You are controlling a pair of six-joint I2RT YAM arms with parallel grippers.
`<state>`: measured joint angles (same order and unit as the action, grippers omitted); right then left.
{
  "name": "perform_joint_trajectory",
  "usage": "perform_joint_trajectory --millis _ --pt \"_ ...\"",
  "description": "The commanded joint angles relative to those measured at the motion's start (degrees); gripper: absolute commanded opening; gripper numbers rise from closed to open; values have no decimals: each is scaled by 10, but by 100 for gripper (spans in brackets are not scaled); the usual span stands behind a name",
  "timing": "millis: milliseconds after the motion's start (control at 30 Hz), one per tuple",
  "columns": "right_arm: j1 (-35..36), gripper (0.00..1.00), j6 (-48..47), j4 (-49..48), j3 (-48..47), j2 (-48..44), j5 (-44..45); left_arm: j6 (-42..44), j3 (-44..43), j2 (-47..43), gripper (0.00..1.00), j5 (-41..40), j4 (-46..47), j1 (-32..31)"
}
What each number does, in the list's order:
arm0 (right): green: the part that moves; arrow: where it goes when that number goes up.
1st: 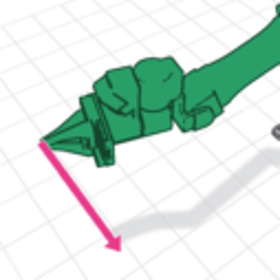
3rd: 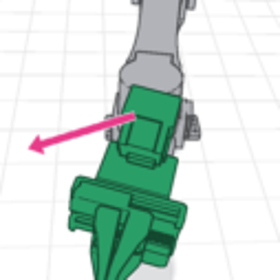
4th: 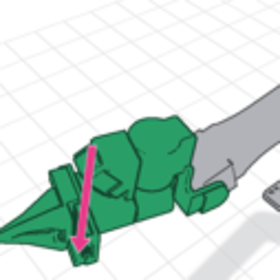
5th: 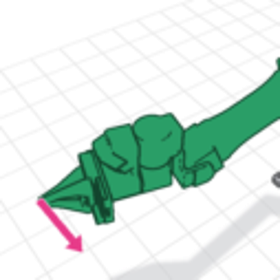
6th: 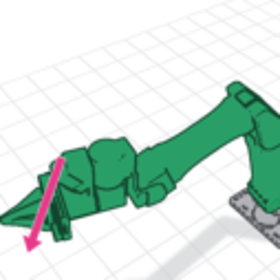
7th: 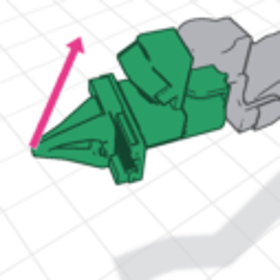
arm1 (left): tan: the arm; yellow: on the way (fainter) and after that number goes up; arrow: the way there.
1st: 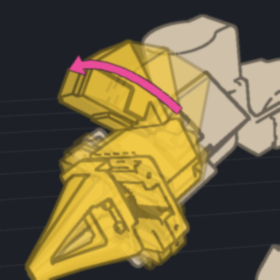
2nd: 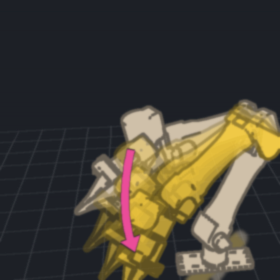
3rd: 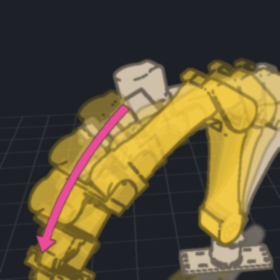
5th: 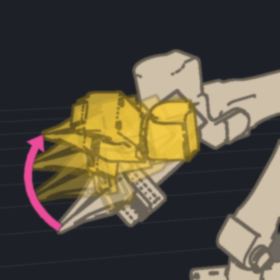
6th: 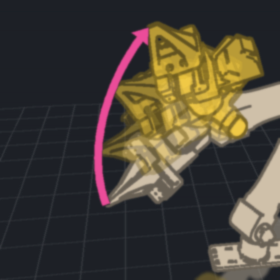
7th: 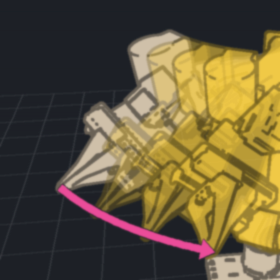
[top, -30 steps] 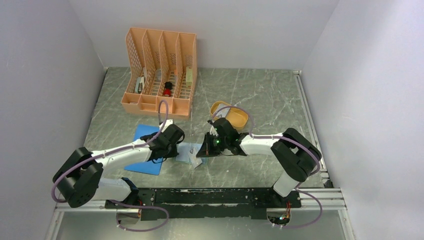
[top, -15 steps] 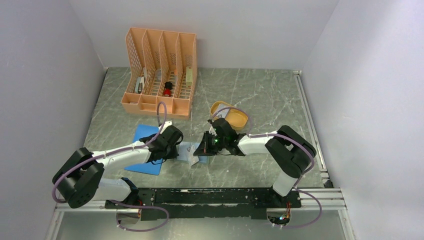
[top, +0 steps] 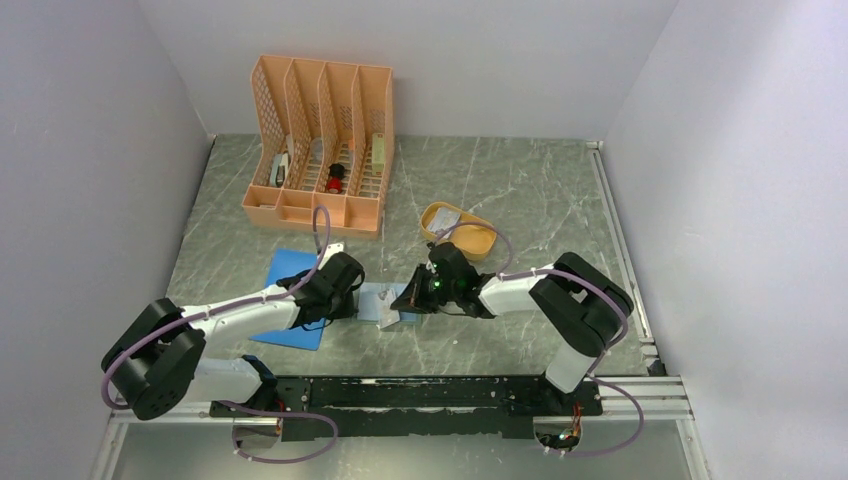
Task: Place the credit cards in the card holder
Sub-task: Insert the credit card into the card holder.
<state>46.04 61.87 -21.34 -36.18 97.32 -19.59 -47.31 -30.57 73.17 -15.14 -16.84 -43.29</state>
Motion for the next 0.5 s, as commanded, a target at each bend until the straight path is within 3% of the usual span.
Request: perform_joint_trajectory --millis 0,467 --pt "-8 0 17 7 19 -6 38 2 17 2 16 25 -10 1" --pt "-21 0 25 -19 16 6 25 4 15 5 16 30 -5 1"
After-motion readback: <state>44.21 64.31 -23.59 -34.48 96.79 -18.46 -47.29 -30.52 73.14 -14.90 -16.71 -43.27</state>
